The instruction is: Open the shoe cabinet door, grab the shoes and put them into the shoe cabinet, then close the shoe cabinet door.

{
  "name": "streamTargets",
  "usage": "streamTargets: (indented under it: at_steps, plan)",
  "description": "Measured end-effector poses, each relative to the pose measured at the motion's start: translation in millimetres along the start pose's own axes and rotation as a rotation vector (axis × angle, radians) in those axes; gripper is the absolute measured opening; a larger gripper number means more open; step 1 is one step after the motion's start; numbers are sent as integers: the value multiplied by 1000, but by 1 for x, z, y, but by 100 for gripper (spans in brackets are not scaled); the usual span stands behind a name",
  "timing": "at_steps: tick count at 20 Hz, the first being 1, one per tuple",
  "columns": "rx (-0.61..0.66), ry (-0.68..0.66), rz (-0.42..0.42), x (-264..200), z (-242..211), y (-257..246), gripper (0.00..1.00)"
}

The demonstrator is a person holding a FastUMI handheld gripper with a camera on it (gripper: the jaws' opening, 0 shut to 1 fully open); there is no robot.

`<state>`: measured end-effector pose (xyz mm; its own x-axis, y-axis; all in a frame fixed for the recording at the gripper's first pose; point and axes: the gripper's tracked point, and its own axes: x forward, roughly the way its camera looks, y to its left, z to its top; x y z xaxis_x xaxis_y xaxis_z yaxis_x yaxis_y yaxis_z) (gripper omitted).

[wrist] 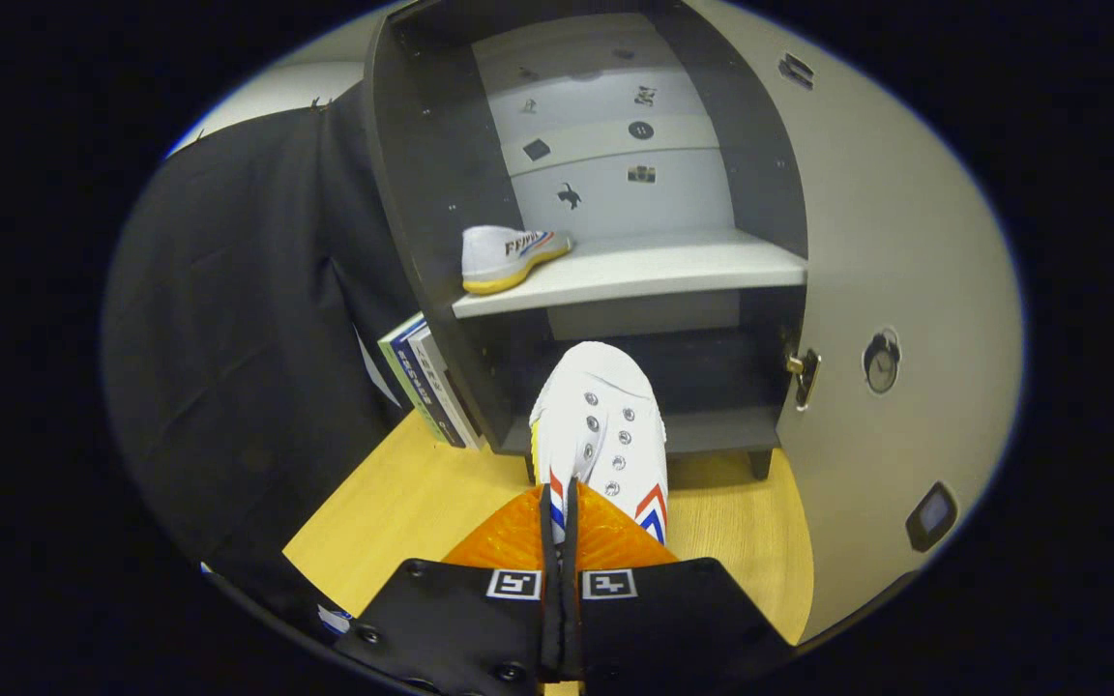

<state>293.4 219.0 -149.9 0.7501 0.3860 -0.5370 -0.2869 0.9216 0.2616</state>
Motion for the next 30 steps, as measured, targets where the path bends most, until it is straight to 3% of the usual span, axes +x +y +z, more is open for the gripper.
streamTargets:
  at_steps: [8,17,23,30]
  plan:
    - [-7,-183,-21,22,114,-2,1]
    - [-35,-305,-128,102,224,-30,1]
    - [-96,-307,-215,162,255,-45,1]
    - [-110,-268,-240,202,245,-45,2]
